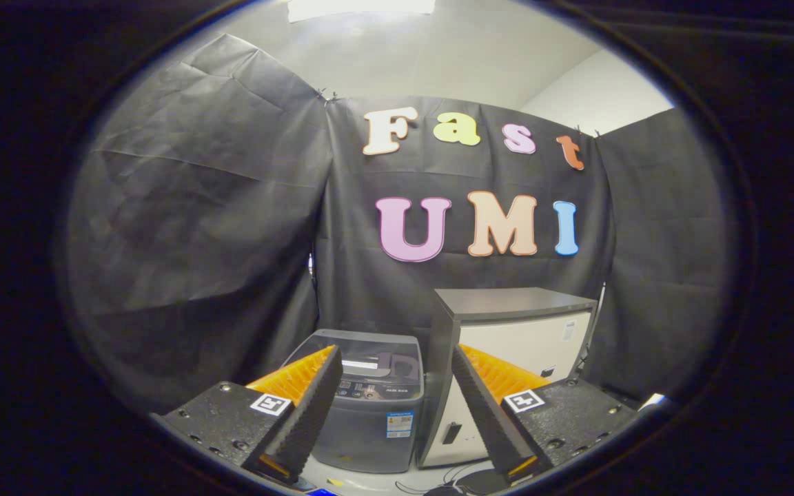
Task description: Put the clothes into the washing machine and then close the washing machine lid.
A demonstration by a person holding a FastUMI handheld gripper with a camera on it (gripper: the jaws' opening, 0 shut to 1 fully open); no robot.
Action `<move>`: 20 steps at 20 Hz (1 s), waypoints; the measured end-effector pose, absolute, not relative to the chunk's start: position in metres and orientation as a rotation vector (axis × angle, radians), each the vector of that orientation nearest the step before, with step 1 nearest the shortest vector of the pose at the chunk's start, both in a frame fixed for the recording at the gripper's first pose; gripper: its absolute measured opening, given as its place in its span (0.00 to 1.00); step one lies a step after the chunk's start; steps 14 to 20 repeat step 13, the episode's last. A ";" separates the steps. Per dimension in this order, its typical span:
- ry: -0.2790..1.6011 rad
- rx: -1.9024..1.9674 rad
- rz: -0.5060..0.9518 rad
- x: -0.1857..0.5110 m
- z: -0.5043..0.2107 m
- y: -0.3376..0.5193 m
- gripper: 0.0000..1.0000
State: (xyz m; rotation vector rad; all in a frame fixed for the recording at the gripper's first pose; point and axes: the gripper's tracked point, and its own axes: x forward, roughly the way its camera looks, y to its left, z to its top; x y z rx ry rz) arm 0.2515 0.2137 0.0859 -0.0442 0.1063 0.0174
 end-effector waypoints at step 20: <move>0.096 -0.029 0.040 0.243 0.080 0.206 0.97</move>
